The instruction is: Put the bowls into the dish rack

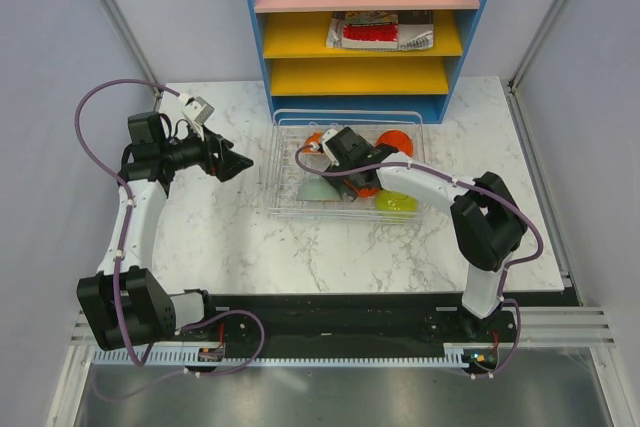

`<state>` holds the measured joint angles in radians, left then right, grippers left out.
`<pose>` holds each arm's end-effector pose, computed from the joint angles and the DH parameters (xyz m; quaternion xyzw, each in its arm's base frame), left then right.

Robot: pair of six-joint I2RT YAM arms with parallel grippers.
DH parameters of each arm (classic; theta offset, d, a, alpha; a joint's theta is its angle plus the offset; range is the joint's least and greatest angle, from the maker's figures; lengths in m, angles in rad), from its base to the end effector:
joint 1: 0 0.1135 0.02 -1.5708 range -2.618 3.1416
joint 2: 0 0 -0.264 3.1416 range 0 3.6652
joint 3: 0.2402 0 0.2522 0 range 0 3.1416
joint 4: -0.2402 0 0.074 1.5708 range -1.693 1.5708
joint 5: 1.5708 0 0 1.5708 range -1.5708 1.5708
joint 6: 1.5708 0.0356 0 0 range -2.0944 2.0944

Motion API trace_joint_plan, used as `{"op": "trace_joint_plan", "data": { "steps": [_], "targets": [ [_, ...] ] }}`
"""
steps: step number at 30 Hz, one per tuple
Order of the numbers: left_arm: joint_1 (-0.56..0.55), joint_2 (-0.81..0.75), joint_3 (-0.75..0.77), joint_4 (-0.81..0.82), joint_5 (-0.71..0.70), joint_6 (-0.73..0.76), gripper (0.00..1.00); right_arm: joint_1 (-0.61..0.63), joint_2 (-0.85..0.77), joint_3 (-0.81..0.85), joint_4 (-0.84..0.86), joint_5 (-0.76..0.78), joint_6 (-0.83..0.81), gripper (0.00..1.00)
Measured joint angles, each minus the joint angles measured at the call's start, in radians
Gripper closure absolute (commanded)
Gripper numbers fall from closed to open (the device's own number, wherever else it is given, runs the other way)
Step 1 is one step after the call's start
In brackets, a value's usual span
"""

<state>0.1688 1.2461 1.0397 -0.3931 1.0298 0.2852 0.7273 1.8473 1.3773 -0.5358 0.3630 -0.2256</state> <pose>0.2654 0.0143 0.3201 0.2743 0.7550 -0.3329 0.4939 0.3035 0.2532 0.2194 -0.3885 0.8625 -0.0999 0.3086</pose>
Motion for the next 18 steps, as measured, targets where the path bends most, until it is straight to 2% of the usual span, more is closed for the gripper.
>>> {"op": "trace_joint_plan", "data": {
  "steps": [9,18],
  "targets": [
    [0.000,-0.006,0.000,0.002,-0.006,0.000,0.00,-0.001,-0.038,0.013,-0.027,0.006,-0.016,0.03],
    [0.000,-0.006,0.000,0.000,-0.006,0.008,0.00,-0.017,-0.267,0.071,-0.018,0.085,-0.061,0.02]
  ]
}}
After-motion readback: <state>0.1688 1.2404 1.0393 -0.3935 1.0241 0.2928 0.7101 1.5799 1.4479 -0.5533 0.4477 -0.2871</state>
